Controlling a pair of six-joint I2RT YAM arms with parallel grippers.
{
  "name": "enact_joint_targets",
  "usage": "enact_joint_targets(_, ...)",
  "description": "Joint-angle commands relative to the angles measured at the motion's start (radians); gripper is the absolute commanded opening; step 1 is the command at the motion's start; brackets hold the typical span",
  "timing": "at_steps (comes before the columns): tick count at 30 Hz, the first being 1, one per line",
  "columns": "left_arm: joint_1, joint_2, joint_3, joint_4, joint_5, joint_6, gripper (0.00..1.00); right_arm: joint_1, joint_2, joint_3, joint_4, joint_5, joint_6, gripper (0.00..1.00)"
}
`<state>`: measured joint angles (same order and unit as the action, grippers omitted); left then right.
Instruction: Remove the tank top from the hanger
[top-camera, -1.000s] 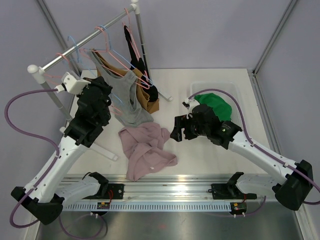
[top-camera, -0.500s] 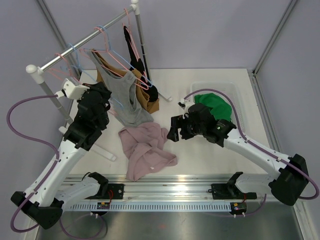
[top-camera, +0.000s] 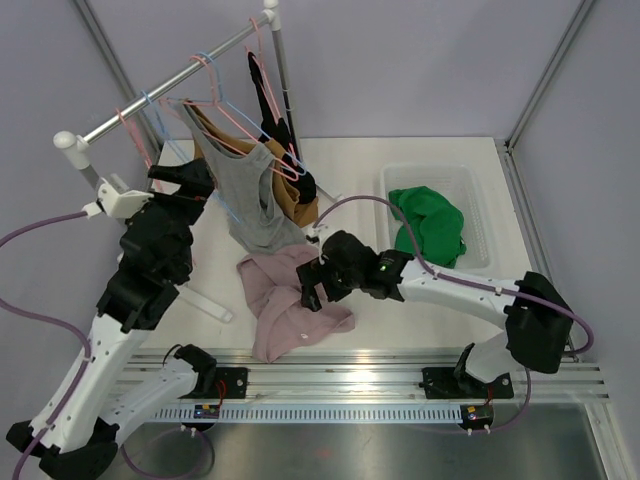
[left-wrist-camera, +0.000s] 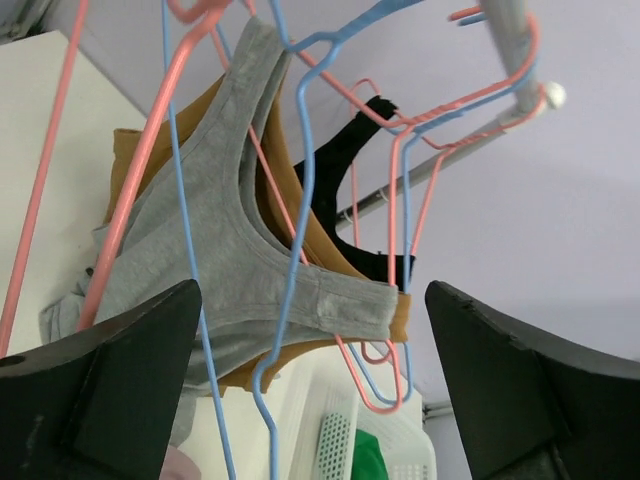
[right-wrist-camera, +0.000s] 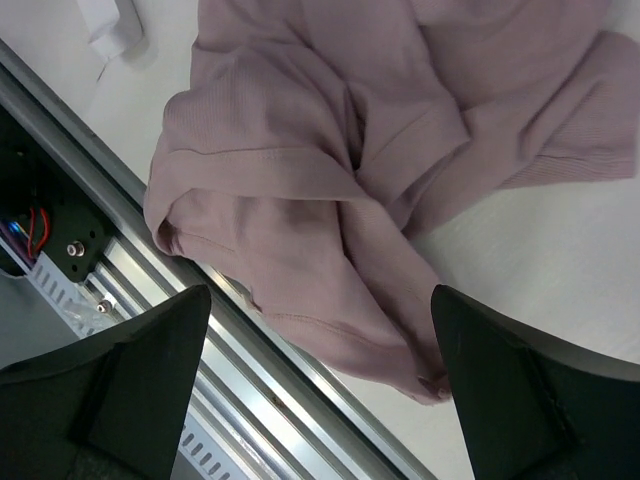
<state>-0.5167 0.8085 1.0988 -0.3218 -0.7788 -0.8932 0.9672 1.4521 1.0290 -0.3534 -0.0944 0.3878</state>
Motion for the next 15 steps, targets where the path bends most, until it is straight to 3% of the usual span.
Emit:
enact_joint_targets(1,0.006,-0.086,0.027,-0.025,0.087,-0.019,0.99,0.091,0.080,0.071,0.093,0.146,-0.017,0.99)
enact_joint_targets(5,0.006,-0.193,0.029,-0.111,0.214,-0.039,0.99,0.159,0.215,0.127,0.102,0.286,-0.007,0.99)
enact_joint_targets(8,0.006,-0.265,0.026,-0.155,0.304,-0.032,0.99,0.160,0.336,0.158,0.111,0.309,0.011,0.99)
enact_joint_targets(11,0.006,-0.308,0.044,-0.180,0.433,0.002,0.99,0.171,0.436,0.186,0.108,0.347,0.010,0.93)
enact_joint_targets(14,0.006,-0.341,0.081,-0.230,0.554,0.071,0.99,0.179,0.462,0.174,0.140,0.358,0.002,0.49)
enact_joint_targets(15,0.006,-0.350,0.090,-0.252,0.572,0.100,0.99,0.180,0.444,0.148,0.157,0.357,-0.004,0.30)
